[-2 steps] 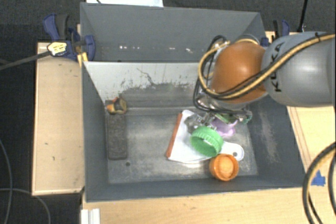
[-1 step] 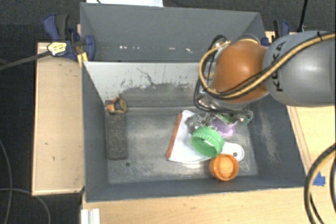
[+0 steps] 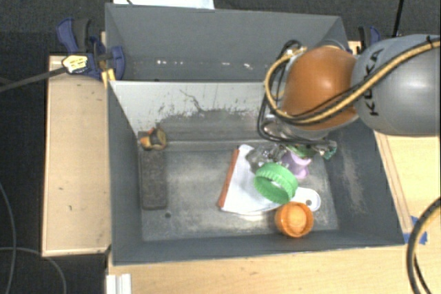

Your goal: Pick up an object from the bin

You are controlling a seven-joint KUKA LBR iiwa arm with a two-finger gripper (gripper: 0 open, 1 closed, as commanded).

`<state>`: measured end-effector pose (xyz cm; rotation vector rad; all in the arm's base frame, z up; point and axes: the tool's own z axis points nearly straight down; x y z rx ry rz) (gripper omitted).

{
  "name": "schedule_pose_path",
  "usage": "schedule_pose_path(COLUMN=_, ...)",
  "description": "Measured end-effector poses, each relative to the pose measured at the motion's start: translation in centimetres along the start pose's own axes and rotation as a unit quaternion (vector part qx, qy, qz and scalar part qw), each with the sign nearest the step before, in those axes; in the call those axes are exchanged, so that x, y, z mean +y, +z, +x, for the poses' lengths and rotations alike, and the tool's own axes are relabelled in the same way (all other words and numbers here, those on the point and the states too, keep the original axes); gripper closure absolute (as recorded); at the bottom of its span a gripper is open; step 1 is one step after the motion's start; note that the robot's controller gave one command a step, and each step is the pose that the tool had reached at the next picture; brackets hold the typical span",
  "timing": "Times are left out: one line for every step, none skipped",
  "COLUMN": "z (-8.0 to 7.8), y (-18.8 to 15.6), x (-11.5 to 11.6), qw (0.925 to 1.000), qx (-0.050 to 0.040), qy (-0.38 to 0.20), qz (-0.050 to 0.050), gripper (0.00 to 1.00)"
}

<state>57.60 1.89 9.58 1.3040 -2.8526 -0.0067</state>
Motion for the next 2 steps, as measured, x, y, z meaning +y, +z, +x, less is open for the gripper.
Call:
schedule_pose_path(z=-0.20, y=-1.51, x=-0.23, qw=1.0000, qx=-0.0037, qy=0.000, qz=0.005, gripper=1.00)
schedule_pose_path(z=-0.11, y=-2.48, x=-0.10, qw=1.0000, qx=-0.0019, qy=0.001, qz=0.002, gripper=1.00)
